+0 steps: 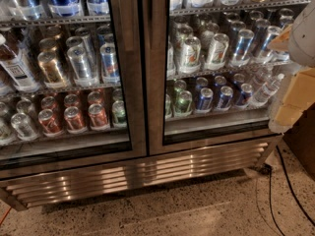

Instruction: Open right fridge door

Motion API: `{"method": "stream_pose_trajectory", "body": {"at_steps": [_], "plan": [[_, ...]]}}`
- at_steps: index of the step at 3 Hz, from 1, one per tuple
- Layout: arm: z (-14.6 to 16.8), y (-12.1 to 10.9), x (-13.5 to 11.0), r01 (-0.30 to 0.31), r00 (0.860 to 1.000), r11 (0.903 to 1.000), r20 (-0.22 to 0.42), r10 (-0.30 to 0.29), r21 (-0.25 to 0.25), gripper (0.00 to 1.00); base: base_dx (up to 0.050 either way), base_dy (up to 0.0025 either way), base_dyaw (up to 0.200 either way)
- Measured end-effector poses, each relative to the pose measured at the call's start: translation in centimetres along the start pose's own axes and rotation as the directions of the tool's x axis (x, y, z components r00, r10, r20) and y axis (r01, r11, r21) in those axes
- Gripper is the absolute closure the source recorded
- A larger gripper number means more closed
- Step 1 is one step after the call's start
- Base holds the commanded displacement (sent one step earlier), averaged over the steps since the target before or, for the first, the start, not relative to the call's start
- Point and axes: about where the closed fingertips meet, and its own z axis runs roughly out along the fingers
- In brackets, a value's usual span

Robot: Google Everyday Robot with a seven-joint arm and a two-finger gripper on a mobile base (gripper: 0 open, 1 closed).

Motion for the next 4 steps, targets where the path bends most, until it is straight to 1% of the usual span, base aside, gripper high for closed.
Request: {"method": "stream_pose_trajectory", "body": {"at_steps": [1,2,3,4], "plan": [[0.0,0.0,0.0,0.000,1.000,1.0000,0.000,0.000,0.000,0.00,0.000,0.00000,0.000],[-0.3,-0.9,-1.1,0.012,0.997,0.9999,0.077,-0.012,0.002,0.00,0.000,0.00000,0.000],[-0.4,-3.0,-3.7,0.038,0.975,0.9990,0.219,-0.032,-0.025,0.00,0.000,0.00000,0.000],[-1.1,-4.4,-6.6,0.107,0.954,0.9937,0.285,-0.093,-0.035,0.00,0.000,0.00000,0.000]]}}
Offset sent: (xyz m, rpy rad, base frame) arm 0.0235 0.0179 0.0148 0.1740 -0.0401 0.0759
